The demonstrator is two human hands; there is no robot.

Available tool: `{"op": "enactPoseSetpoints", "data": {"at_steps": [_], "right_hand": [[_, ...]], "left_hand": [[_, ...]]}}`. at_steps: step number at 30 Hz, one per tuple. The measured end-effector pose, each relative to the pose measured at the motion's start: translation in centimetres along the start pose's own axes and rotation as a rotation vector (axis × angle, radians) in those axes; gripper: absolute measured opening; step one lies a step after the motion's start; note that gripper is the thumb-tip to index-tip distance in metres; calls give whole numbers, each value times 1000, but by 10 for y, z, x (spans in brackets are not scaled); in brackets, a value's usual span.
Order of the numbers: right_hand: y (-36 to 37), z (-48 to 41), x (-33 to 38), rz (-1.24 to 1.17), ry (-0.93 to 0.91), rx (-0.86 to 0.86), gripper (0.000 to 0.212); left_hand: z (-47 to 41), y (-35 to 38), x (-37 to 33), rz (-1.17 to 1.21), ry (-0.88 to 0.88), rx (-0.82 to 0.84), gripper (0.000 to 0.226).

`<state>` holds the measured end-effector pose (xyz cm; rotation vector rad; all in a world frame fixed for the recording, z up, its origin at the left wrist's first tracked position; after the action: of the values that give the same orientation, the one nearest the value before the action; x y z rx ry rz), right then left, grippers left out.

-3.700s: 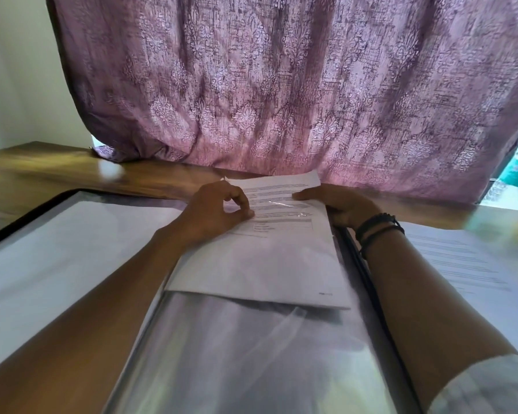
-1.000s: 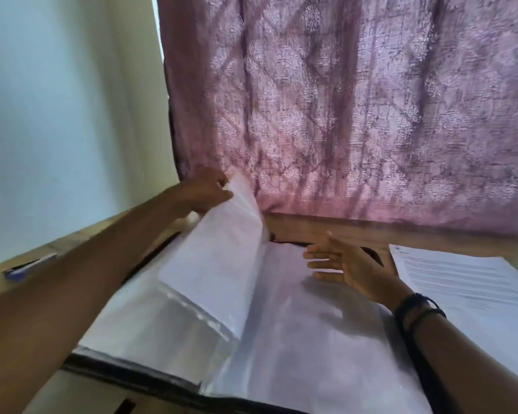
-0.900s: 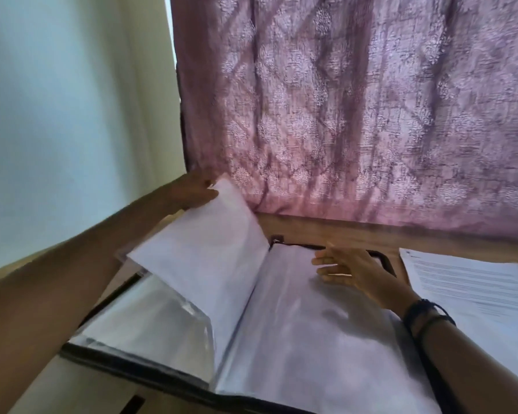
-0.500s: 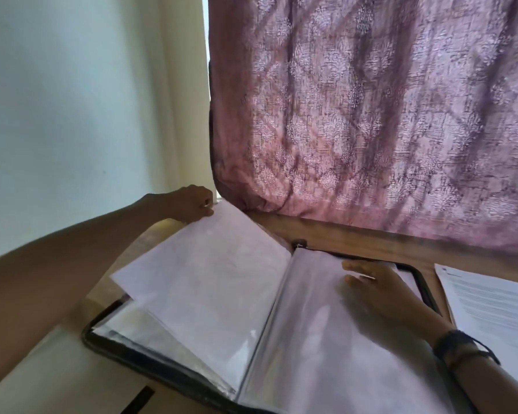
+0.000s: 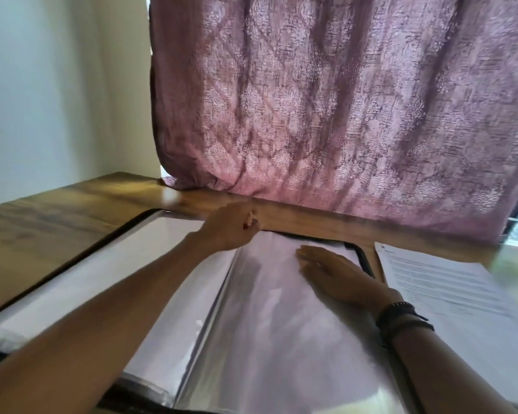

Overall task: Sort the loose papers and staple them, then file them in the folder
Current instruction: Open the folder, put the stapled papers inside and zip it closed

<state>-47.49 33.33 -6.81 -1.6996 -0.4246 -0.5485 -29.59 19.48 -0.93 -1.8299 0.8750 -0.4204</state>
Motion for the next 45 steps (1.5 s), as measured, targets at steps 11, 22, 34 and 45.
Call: {"op": "enactPoseSetpoints", "data": {"at_steps": [11,22,34,45], "right_hand": [[-81,15,-33,204,218,-541,22],[-95,41,-69,323,607,-449,37],[-131,40,-57,-13,309,-850,36],[-65,1,14,-1234,-112,-466,22]], "left_hand": [[-15,68,-38,132,25,-22,20],[-12,70,-37,142,73,-16,23],[-35,65,-56,-112,-21,28,58],[-1,46,-137,1222,-53,343,21]]}}
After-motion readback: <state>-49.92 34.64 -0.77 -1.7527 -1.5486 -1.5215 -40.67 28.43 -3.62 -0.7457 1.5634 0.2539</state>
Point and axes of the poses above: each hand's wrist, its own z-axis away from the middle knuckle, its own y-axis out of the palm, x = y × z, the point moved 6 cm from there along -z, towards the middle knuckle, and after that the axes turned 15 degrees about -z, right-handed, at the moved point
